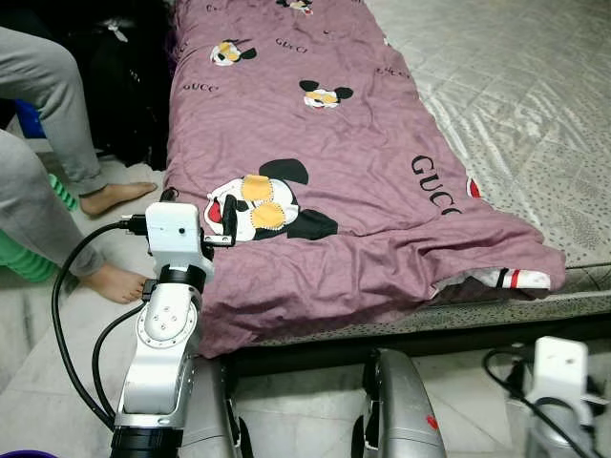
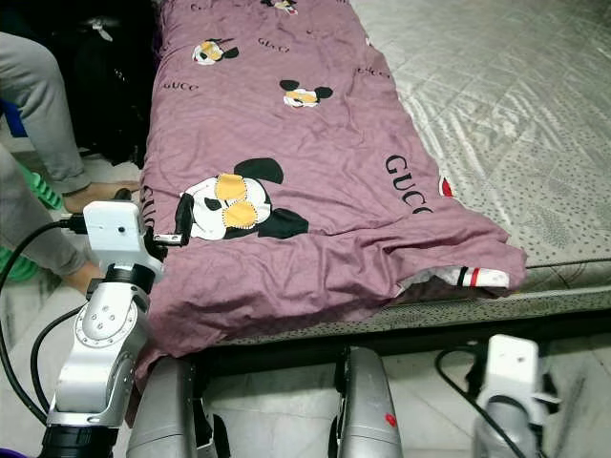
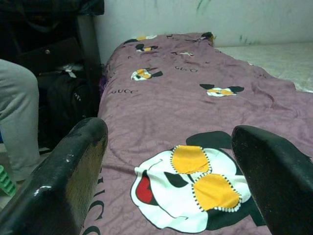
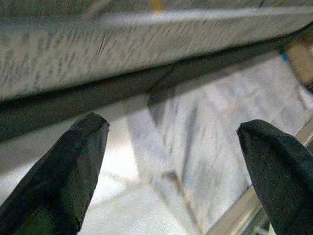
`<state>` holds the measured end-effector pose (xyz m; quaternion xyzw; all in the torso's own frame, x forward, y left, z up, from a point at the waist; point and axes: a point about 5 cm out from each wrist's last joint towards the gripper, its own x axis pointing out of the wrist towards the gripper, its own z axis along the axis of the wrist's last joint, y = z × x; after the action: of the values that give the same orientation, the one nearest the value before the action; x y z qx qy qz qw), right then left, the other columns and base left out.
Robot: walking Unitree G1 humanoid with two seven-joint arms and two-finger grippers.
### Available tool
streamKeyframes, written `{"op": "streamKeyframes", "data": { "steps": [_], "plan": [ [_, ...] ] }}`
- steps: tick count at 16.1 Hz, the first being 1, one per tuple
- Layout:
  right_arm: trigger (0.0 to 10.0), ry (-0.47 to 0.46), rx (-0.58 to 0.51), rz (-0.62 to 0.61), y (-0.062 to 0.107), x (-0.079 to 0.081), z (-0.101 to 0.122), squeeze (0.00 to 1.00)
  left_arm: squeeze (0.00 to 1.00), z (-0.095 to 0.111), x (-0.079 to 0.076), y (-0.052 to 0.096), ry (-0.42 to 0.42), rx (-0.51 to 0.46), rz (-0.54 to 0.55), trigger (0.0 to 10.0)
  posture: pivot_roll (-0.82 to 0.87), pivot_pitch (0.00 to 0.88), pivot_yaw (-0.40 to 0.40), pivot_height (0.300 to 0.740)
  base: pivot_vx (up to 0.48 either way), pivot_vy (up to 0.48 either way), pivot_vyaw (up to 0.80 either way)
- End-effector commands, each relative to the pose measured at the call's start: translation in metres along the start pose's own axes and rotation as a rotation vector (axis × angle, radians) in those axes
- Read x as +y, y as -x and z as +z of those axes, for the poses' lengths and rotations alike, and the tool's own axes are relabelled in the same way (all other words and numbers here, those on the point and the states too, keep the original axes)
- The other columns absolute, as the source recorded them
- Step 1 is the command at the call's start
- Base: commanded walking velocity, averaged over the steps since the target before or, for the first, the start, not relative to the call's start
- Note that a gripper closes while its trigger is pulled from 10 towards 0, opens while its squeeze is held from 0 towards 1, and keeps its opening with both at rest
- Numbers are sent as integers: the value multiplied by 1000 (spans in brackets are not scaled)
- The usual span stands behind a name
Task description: Clean up the room
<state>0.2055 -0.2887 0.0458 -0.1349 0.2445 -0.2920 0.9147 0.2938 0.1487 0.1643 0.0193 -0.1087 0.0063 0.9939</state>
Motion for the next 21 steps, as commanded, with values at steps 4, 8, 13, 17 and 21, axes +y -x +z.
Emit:
{"op": "streamKeyframes", "data": {
  "steps": [4, 8, 13, 17, 21],
  "plan": [
    [10000, -13, -488, -108, 10, -26, 111, 0, 0, -2, 4, 0, -10, -3, 20, 10000, -69, 141, 9, 564, 0, 0, 0],
    [10000, -103, -634, 3, 16, 6, 164, 0, 0, 1, -2, -2, 1, -13, 12, 10000, -56, 138, 7, 564, 0, 0, 0],
    [10000, -180, -415, 461, 7, 111, 140, 0, 0, 1, -8, 1, 20, -12, -5, 10000, 0, 155, -22, 564, 0, 0, 0],
    [10000, -355, -85, 501, -15, 136, 114, 0, 0, -1, -5, 10, 20, 6, 7, 10000, 25, 163, -38, 564, 0, 0, 0],
    [10000, -400, 208, 397, -35, 121, 63, 0, 0, -4, -7, 11, 27, 26, 2, 10000, 14, 164, -31, 564, 0, 0, 0]
  ]
}}
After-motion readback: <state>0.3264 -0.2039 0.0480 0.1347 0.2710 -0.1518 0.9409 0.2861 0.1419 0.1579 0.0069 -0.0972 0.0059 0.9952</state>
